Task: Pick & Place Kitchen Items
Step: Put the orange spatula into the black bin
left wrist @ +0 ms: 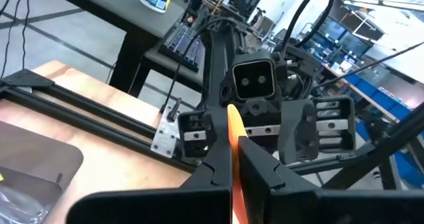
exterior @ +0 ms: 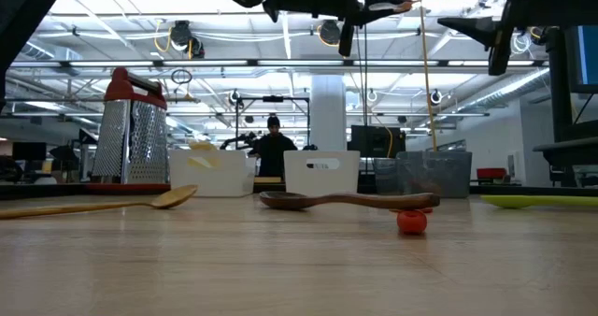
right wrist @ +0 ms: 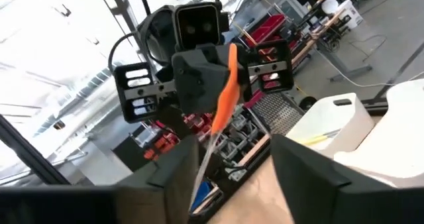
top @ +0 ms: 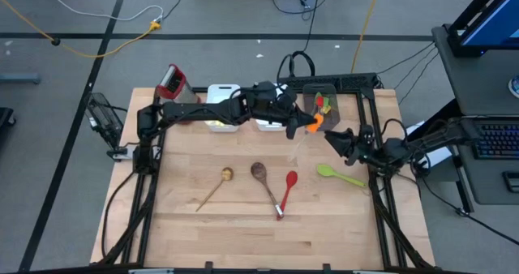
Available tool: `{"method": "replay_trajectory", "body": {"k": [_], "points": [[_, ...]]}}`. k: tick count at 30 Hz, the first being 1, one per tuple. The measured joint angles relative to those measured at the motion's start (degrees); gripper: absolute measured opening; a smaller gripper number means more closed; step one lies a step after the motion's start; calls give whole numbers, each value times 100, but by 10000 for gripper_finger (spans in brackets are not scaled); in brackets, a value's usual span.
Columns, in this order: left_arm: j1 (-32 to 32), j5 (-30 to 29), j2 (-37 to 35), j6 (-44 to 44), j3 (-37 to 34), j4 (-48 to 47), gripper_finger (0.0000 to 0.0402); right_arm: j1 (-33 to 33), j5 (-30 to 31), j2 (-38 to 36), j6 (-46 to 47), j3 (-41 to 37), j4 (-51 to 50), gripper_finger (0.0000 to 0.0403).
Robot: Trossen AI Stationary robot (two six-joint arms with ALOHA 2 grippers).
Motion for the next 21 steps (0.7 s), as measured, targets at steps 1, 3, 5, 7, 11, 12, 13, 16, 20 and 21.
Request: {"method": "replay_trajectory", "body": {"k": [1,3,5,7,11,12,13,16,20,21], "points": [[0,0,0,0,0,0,0,-25,-1,121,0,0,130,199],[-4,-8,0,6,0,11,0,-95,-3,363,9,0,302,222],[-4,-128,0,7,0,5,0,-168,-10,587,9,0,393,240],[-2,-206,0,4,0,4,0,-231,-12,767,29,0,442,253],[-1,-365,0,3,0,-110,0,-320,-45,929,23,0,797,268],[-2,-421,0,-5,0,-130,0,-349,-110,950,23,0,878,270],[-3,-452,0,-23,0,-129,0,-386,-183,963,27,0,967,272],[-71,-548,-2,-25,0,-142,0,-515,-353,998,158,0,1164,277],[-196,-845,0,150,-2,-256,0,-706,-485,1095,279,0,1171,286],[-210,-870,0,151,-2,-249,0,-753,-527,1126,376,0,1174,289]]}}
